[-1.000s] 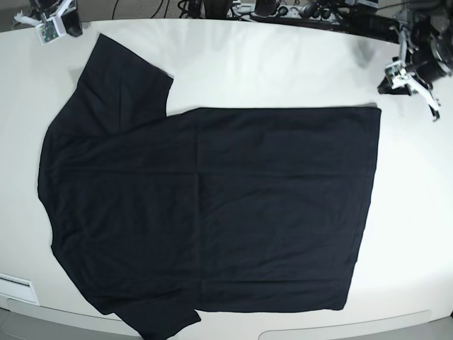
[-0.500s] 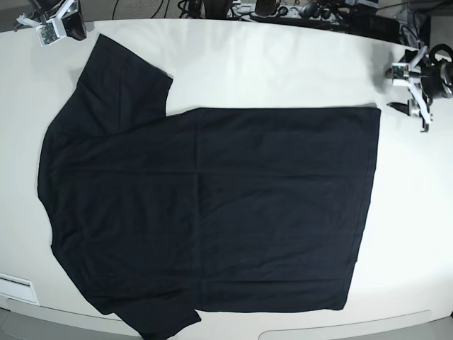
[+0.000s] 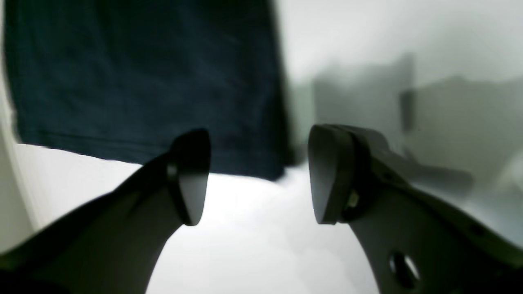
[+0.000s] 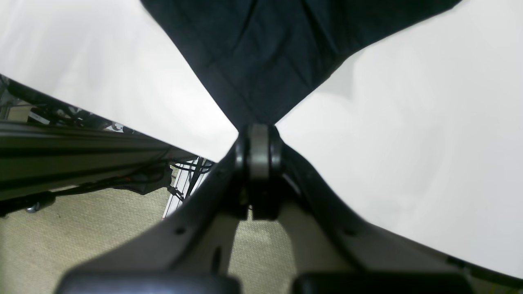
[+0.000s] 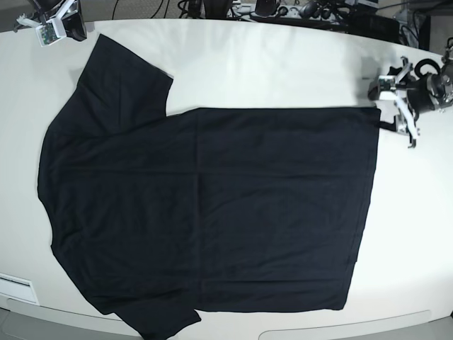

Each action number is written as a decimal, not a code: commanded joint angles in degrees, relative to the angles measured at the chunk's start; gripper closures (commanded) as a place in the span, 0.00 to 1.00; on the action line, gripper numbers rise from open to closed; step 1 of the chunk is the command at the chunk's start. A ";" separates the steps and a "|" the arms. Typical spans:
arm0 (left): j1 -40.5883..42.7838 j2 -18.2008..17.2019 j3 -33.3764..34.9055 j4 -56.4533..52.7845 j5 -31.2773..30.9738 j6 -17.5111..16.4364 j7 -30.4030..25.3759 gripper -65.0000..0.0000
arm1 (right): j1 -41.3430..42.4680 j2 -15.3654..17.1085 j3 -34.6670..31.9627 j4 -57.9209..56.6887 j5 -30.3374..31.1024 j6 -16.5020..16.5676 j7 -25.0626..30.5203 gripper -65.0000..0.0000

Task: Fold the T-shirt properly
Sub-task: 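Move both grippers down to the shirt's shoulder and hem corners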

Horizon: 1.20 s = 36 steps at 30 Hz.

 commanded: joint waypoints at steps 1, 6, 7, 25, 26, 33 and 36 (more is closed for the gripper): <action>-1.31 0.61 2.56 -1.31 1.88 -1.57 2.19 0.40 | -0.79 0.35 0.42 0.77 0.63 0.07 1.09 1.00; -9.97 5.01 12.00 -5.86 3.41 -2.10 2.27 0.40 | -0.79 0.35 0.44 0.77 0.59 0.07 1.09 1.00; -11.21 5.62 13.38 -6.47 3.39 -2.27 2.60 0.41 | -0.79 0.35 0.42 0.77 0.59 0.04 1.09 1.00; -14.12 6.95 16.04 -6.69 2.25 -2.64 5.66 1.00 | 15.52 9.94 -2.78 -6.49 -6.08 -0.72 6.93 0.56; -14.12 6.88 16.06 -6.69 2.23 -2.67 5.68 1.00 | 16.55 10.80 -3.52 -8.28 -6.08 -0.35 6.93 0.56; -14.14 6.67 16.04 -6.69 -0.70 -3.26 6.95 1.00 | 22.97 12.76 -9.97 -18.43 -6.08 1.97 6.91 0.56; -14.12 6.69 16.04 -6.69 -0.72 -3.21 6.93 1.00 | 25.99 12.74 -13.31 -21.42 -6.51 1.97 6.88 0.56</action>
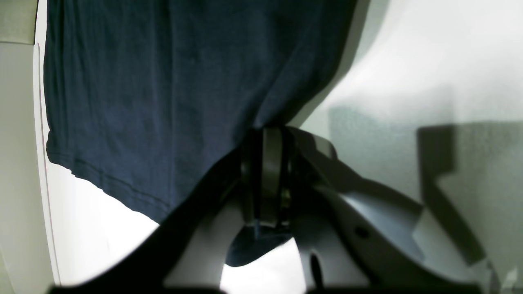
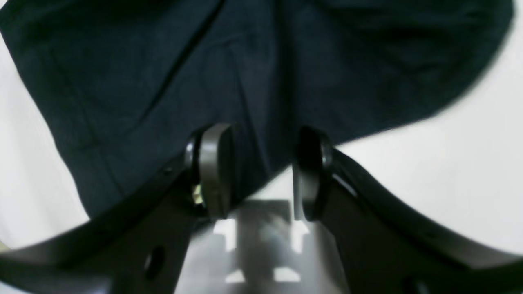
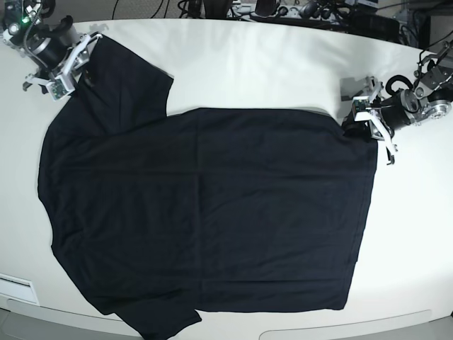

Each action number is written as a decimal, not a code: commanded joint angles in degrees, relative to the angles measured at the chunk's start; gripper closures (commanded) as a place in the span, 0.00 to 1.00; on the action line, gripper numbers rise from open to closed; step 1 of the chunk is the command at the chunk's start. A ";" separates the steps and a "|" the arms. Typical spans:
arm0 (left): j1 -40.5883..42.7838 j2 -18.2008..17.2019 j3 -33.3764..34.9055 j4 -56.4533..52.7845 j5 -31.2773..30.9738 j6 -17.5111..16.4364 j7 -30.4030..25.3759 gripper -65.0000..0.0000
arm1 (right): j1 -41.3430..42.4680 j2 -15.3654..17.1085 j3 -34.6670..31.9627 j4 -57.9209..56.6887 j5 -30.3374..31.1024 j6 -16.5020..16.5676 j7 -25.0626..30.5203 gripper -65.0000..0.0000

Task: Fold the T-shirt properly
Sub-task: 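Move both grippers down to the shirt's shoulder and hem corners, then grasp the black shirt's edge with both grippers and pull it taut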

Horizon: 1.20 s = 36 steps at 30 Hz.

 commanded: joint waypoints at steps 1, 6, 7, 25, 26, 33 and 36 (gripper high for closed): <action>0.79 -1.11 1.01 -0.61 2.14 -4.61 5.16 1.00 | 0.85 0.74 -0.57 -0.22 -0.63 -0.07 1.25 0.56; 0.79 -1.11 1.01 -0.61 2.14 -4.48 5.16 1.00 | 6.12 0.74 -5.73 -6.58 -5.05 -2.14 1.27 0.56; 0.76 -1.11 1.01 -0.61 2.14 -4.48 5.16 1.00 | 6.97 0.72 -6.40 -7.61 -5.05 -2.38 1.25 0.60; 0.83 -10.99 1.01 10.75 2.71 -1.73 5.42 1.00 | -4.85 9.79 0.42 9.70 -4.79 -4.15 -5.70 1.00; 0.81 -12.15 1.01 12.17 2.16 -1.79 5.44 1.00 | -6.16 9.77 1.77 10.73 -4.79 -4.15 -5.70 1.00; 0.81 -17.66 1.01 20.61 -1.81 -1.90 9.97 1.00 | -15.76 9.75 9.20 18.16 -4.50 -4.17 -5.70 1.00; 0.98 -19.43 1.01 23.32 -1.81 -1.92 9.94 1.00 | -19.39 9.75 9.92 20.37 -4.52 -4.44 -5.70 1.00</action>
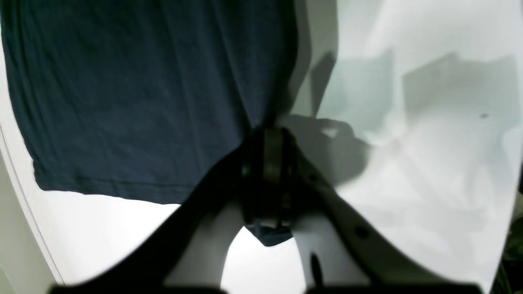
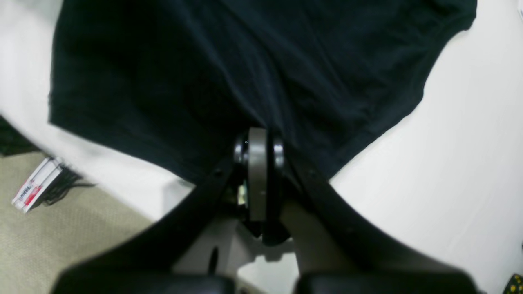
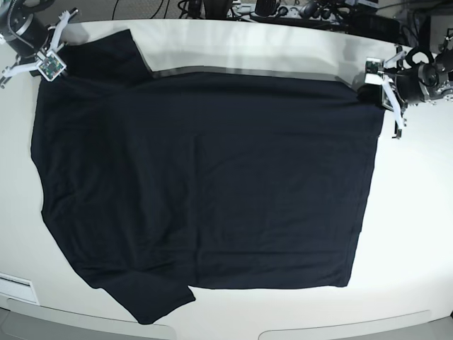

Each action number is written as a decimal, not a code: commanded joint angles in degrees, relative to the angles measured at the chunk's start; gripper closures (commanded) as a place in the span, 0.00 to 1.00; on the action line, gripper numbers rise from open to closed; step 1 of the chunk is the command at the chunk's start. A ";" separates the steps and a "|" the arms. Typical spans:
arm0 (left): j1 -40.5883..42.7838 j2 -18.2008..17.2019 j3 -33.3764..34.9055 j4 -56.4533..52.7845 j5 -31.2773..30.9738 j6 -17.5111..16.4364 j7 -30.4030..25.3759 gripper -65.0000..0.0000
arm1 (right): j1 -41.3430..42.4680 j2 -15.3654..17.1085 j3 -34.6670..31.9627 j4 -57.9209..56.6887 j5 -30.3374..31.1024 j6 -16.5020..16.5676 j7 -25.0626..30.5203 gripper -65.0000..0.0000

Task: Fold the T-shirt properly
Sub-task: 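Grasp the black shirt's edge with both grippers and pull it taut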

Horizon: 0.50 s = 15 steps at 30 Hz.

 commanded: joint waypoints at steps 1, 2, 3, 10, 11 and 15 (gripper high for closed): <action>-0.55 -2.21 -0.70 1.38 -0.22 0.70 -0.31 1.00 | -1.60 0.66 0.59 1.25 0.13 -0.70 0.46 1.00; -0.44 -2.78 -0.70 2.29 -0.31 0.68 -0.31 1.00 | -2.69 0.66 0.59 1.62 0.13 -1.18 0.46 1.00; -0.42 -3.32 -0.68 3.21 -0.48 0.66 -0.31 1.00 | -3.76 0.66 0.59 1.90 0.11 -1.64 0.46 1.00; 3.06 -6.52 -0.68 9.68 -0.59 0.74 4.61 1.00 | -9.40 0.63 0.59 2.71 0.07 -3.06 0.42 1.00; 4.11 -6.52 -0.68 10.71 -0.59 0.74 5.51 1.00 | -9.66 0.59 0.59 2.71 0.07 -2.97 0.20 1.00; 8.46 -6.52 -0.68 14.51 -0.57 0.96 11.50 1.00 | -10.45 -0.48 0.59 2.71 0.02 -2.51 -1.14 1.00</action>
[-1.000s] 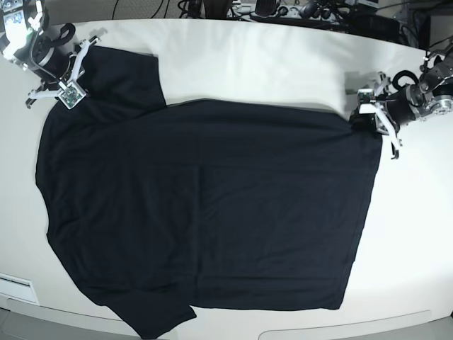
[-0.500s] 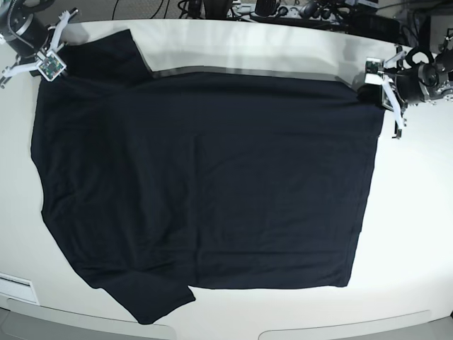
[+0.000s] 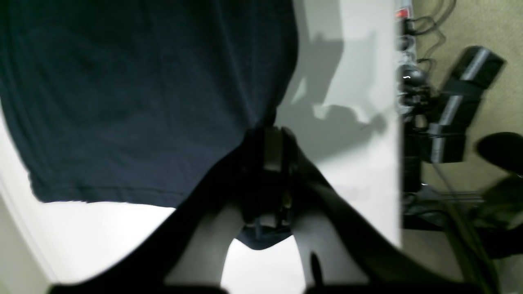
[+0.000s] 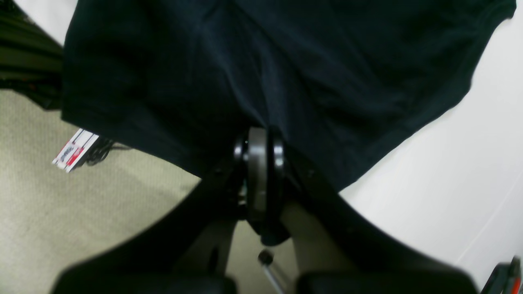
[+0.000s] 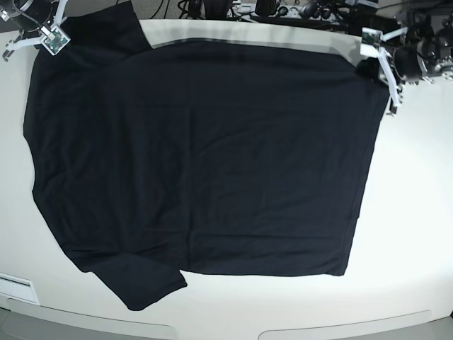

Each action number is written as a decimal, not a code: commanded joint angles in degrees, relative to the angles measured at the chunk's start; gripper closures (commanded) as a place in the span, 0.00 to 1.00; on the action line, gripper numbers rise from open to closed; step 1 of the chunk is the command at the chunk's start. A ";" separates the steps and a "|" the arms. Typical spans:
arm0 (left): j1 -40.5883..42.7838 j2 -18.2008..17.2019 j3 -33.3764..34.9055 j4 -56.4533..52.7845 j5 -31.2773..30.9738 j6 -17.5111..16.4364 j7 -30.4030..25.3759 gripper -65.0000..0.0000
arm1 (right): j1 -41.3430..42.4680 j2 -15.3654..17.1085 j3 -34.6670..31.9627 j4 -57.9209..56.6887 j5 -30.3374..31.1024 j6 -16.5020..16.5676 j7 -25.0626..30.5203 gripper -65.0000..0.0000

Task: Fold the T-shirt properly
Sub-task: 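Grasp the black shirt's edge with both grippers and pull it taut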

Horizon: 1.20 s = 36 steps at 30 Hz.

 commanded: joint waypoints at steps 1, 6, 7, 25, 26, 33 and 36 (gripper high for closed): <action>0.28 -0.47 -0.42 0.94 0.17 1.22 1.03 1.00 | -0.66 0.13 0.59 0.94 -0.48 -0.22 0.85 1.00; 0.68 -0.47 -0.44 0.50 8.35 13.31 4.90 1.00 | 2.03 -0.11 1.75 1.62 -4.59 -3.91 3.28 1.00; 0.20 -0.47 -0.44 0.28 10.40 16.15 5.81 1.00 | 3.26 -0.09 2.47 1.62 -4.74 -3.82 3.52 1.00; -13.70 19.30 -0.44 -18.18 12.00 21.70 -0.79 1.00 | 32.83 5.90 -2.27 -13.31 7.56 4.94 11.04 1.00; -13.70 20.04 -0.44 -19.19 12.00 21.81 -0.76 1.00 | 34.62 5.90 -4.09 -15.13 7.37 5.14 11.02 1.00; -13.70 21.88 -0.44 -23.85 12.22 26.21 -0.74 1.00 | 45.00 6.51 -13.64 -21.99 3.06 4.96 11.02 1.00; -13.70 22.03 -0.44 -24.06 12.20 26.38 -0.57 1.00 | 48.24 6.84 -16.79 -23.50 2.45 4.70 10.99 1.00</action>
